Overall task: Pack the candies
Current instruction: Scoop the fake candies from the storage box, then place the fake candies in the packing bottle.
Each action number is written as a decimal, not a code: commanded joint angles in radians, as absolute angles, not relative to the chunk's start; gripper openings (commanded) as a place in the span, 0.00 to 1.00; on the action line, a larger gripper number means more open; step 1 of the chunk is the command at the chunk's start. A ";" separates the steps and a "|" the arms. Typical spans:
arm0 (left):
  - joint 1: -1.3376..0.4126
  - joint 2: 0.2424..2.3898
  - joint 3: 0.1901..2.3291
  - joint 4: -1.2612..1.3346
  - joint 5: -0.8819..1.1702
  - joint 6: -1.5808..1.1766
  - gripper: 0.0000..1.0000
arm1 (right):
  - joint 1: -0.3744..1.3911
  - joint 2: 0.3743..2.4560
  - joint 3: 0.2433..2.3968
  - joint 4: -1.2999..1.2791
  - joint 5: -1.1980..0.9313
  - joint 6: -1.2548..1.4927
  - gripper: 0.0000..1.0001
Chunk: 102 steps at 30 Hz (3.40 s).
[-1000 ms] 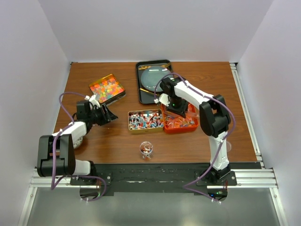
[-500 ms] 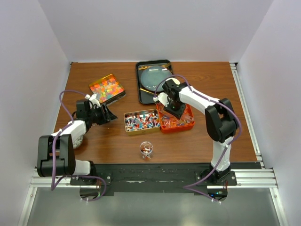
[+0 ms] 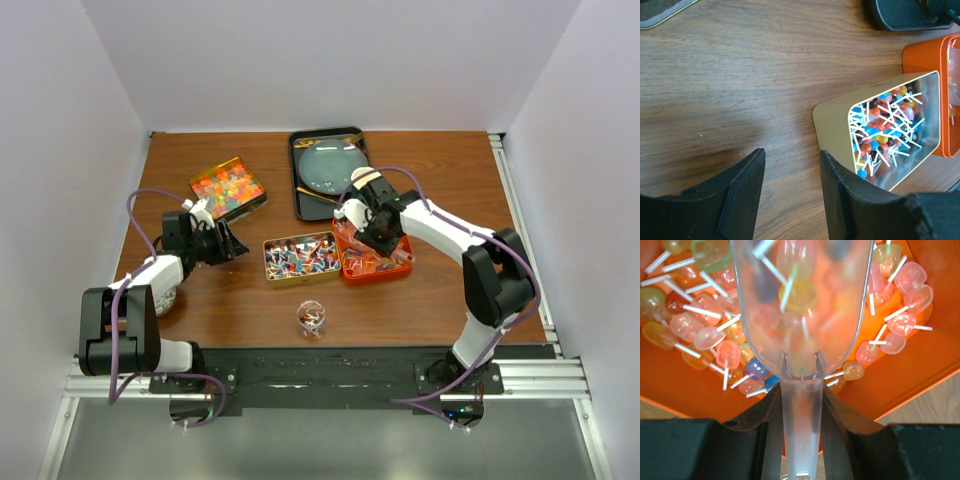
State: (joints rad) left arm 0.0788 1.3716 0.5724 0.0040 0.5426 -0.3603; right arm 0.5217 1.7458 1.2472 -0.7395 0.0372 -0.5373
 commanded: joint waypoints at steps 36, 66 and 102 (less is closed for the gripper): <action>0.095 1.339 0.592 0.092 0.563 -0.394 0.56 | 0.796 1.497 1.526 -1.314 -0.002 -1.123 0.00; 0.109 1.240 0.606 0.106 0.558 -0.471 0.56 | 1.186 1.643 1.597 -1.540 0.557 -1.158 0.00; 0.123 1.175 0.606 0.205 0.884 -0.540 0.02 | 1.183 1.578 1.700 -1.583 0.509 -1.082 0.00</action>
